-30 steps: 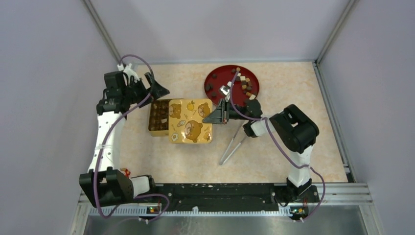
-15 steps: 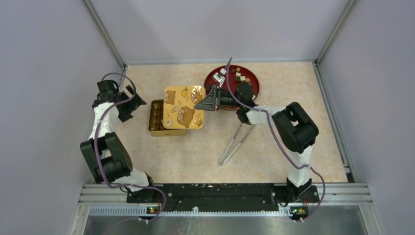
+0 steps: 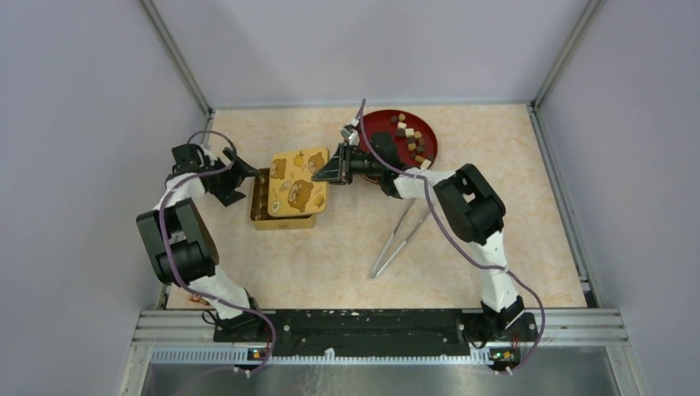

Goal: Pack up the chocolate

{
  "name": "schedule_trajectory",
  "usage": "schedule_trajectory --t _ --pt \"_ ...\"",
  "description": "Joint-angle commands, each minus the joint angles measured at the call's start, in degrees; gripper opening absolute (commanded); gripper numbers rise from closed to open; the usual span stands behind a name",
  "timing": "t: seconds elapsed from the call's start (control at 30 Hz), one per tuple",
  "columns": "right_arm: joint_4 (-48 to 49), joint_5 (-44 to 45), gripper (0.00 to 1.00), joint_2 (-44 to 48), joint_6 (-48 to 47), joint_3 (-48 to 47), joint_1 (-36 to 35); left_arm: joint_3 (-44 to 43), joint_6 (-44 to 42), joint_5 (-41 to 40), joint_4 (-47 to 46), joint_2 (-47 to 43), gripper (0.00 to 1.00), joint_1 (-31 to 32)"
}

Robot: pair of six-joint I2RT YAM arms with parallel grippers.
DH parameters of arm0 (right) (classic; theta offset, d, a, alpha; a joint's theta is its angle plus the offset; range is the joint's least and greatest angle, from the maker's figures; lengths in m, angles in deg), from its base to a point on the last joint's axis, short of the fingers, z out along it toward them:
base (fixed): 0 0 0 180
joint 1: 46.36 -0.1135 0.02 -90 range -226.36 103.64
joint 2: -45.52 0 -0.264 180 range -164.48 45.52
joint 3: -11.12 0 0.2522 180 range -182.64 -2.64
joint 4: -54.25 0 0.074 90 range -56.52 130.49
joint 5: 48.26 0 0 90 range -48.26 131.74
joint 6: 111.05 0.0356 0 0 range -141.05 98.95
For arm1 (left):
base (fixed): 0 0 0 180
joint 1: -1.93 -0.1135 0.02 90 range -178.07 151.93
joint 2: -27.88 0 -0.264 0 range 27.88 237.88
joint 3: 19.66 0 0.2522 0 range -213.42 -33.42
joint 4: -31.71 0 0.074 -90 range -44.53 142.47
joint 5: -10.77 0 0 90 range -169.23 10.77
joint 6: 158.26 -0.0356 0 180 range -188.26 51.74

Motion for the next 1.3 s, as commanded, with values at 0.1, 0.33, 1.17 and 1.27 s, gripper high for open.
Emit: schedule_trajectory --t 0.1,0.33,1.17,1.27 --pt "0.18 0.2 0.0 -2.7 1.78 -6.31 -0.49 3.67 3.09 13.63 -10.84 1.68 0.99 -0.19" --pt "3.59 -0.39 0.0 -3.82 7.11 -5.95 -0.49 5.08 4.48 17.55 -14.39 3.46 0.99 0.15" --pt "4.6 -1.17 0.0 -11.57 12.87 -10.98 -0.43 6.22 7.66 23.31 -19.36 3.48 0.99 0.81" --pt "8.56 -1.4 0.0 -11.45 15.41 -9.67 -0.41 6.26 7.53 23.24 -19.18 3.57 0.99 0.79"
